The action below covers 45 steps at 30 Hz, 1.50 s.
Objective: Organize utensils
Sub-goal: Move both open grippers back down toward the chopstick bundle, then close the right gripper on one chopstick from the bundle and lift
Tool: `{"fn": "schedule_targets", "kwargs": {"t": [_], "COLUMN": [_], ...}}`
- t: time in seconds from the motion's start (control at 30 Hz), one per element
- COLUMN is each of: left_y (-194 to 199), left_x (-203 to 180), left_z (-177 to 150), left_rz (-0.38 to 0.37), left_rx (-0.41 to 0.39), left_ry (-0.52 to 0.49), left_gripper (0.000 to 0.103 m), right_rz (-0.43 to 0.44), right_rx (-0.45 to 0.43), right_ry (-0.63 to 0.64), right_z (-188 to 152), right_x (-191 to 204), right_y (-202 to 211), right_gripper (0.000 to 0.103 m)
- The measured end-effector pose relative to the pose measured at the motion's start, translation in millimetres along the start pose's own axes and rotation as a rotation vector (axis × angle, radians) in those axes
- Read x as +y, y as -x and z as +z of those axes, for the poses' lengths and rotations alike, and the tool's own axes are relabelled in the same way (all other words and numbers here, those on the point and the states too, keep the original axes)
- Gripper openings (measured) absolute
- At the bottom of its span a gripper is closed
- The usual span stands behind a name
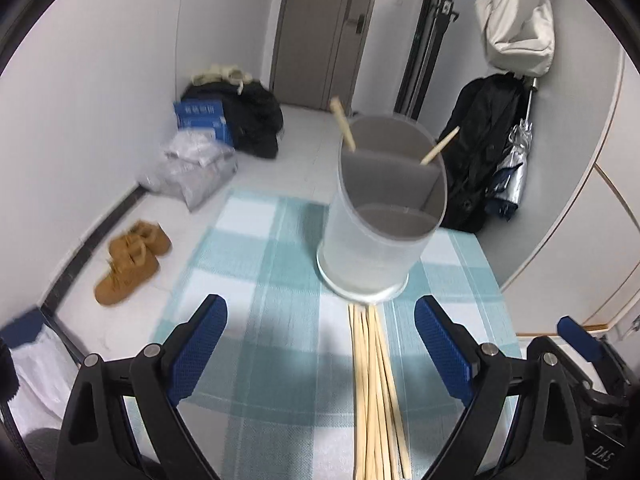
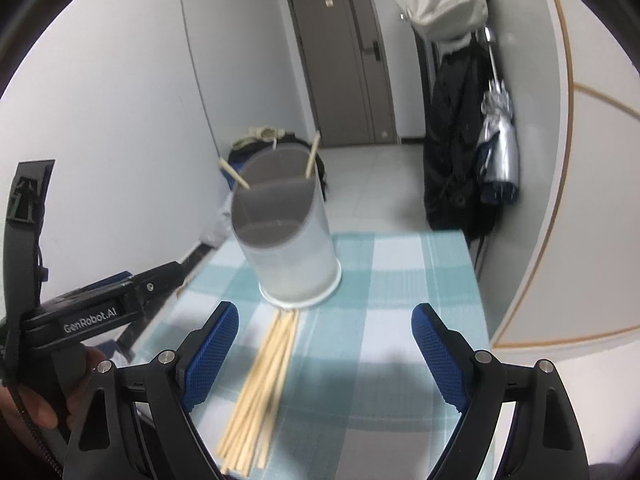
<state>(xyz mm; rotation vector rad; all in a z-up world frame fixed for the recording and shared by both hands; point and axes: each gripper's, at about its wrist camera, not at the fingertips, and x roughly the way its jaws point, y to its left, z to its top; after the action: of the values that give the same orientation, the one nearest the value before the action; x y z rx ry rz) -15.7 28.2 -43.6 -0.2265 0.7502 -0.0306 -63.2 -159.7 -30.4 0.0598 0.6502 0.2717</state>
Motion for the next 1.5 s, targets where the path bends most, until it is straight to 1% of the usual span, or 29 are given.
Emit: {"fn": "schedule_targets", "kwargs": {"t": [0.13, 0.27, 0.33, 0.37, 0.43, 0.47, 0.53, 0.57, 0.6, 0.63, 0.73, 0.77, 0.83, 0.87, 0.9, 0.97, 1.03, 1.07, 1.1, 1.2, 1.23, 1.33, 1.37, 1.43, 1.47, 1.5], "left_y": [-8.8, -14.8, -18.9, -21.1, -26.7, -29.0, -32.0, -32.1, -33.2, -34.7, -38.8, -39.5, -41.1, -41.2, -40.4, -39.5, -38.0, -37.6, -38.0, -40.7, -41.2, -42.1, -42.1, -41.7, -42.0, -42.9], "left_x": [10.2, 23.6, 31.0, 34.8, 44.1, 49.3, 58.1, 63.3, 67.1, 68.7, 78.5, 82.0, 84.0, 84.0, 81.4, 79.8, 78.0, 78.5, 81.9, 90.0, 91.7, 94.9, 94.6, 93.7, 93.6, 93.2], "left_z": [-5.0, 1.5, 4.3, 5.4, 7.5, 8.1, 9.6, 10.1, 10.9, 11.3, 11.1, 10.1, 10.5, 10.7, 10.3, 11.4, 10.3, 9.5, 9.7, 9.2, 9.3, 8.5, 8.6, 7.8, 7.3, 6.5], "left_rz": [0.023, 0.032, 0.054, 0.052, 0.044, 0.037, 0.043, 0.047, 0.049, 0.053, 0.05, 0.05, 0.042, 0.041, 0.049, 0.068, 0.075, 0.075, 0.074, 0.072, 0.068, 0.075, 0.078, 0.079, 0.079, 0.08], "left_rx": [0.016, 0.022, 0.028, 0.035, 0.061, 0.071, 0.083, 0.083, 0.088, 0.095, 0.122, 0.131, 0.141, 0.143, 0.139, 0.131, 0.125, 0.127, 0.131, 0.147, 0.153, 0.157, 0.156, 0.156, 0.157, 0.163], "left_ry": [-0.013, 0.034, 0.044, 0.057, 0.103, 0.128, 0.16, 0.175, 0.185, 0.191, 0.238, 0.263, 0.284, 0.287, 0.274, 0.243, 0.216, 0.215, 0.216, 0.244, 0.253, 0.262, 0.26, 0.254, 0.252, 0.251], "left_gripper": [0.092, 0.092, 0.092, 0.092, 0.092, 0.092, 0.092, 0.092, 0.092, 0.092, 0.092, 0.092, 0.092, 0.092, 0.092, 0.092, 0.092, 0.092, 0.092, 0.092, 0.092, 0.092, 0.092, 0.092, 0.092, 0.092], "right_rz": [-0.004, 0.003, 0.002, -0.001, -0.009, -0.009, -0.014, -0.014, -0.013, -0.012, -0.016, -0.014, -0.001, -0.005, -0.005, -0.014, -0.032, -0.031, -0.024, -0.044, -0.049, -0.058, -0.055, -0.034, -0.03, -0.03], "right_rx": [0.063, 0.115, 0.161, 0.18, 0.23, 0.251, 0.282, 0.312, 0.329, 0.346, 0.372, 0.381, 0.405, 0.42, 0.426, 0.424, 0.438, 0.443, 0.452, 0.459, 0.477, 0.487, 0.485, 0.49, 0.493, 0.495], "right_ry": [0.002, 0.028, 0.044, 0.054, 0.08, 0.095, 0.116, 0.13, 0.137, 0.145, 0.159, 0.162, 0.167, 0.182, 0.192, 0.213, 0.237, 0.244, 0.255, 0.306, 0.315, 0.307, 0.303, 0.277, 0.271, 0.275], "right_z": [-8.1, -14.6, -16.4, -17.1, -19.4, -20.8, -23.4, -25.1, -26.2, -27.5, -31.5, -32.5, -36.1, -38.6, -39.5, -39.9, -39.8, -39.0, -39.7, -41.9, -43.4, -43.2, -42.5, -42.1, -41.7, -41.0], "right_x": [-2.3, 0.8, 4.0, 6.2, 11.1, 13.6, 16.2, 18.2, 19.5, 20.8, 24.2, 25.4, 28.1, 30.5, 32.1, 36.3, 42.2, 43.6, 46.6, 55.5, 57.3, 59.6, 60.0, 57.9, 56.9, 57.0], "right_y": [-16.8, -33.0, -47.1, -53.5, -70.8, -79.7, -93.2, -102.3, -106.9, -112.7, -121.9, -124.0, -128.3, -130.7, -130.9, -130.3, -130.0, -129.4, -128.8, -127.4, -129.1, -131.6, -132.1, -132.4, -131.6, -132.4], "right_gripper": [0.088, 0.087, 0.082, 0.079, 0.078, 0.075, 0.07, 0.064, 0.061, 0.061, 0.056, 0.053, 0.05, 0.044, 0.041, 0.041, 0.036, 0.032, 0.03, 0.03, 0.03, 0.03, 0.028, 0.022, 0.012, 0.007]}}
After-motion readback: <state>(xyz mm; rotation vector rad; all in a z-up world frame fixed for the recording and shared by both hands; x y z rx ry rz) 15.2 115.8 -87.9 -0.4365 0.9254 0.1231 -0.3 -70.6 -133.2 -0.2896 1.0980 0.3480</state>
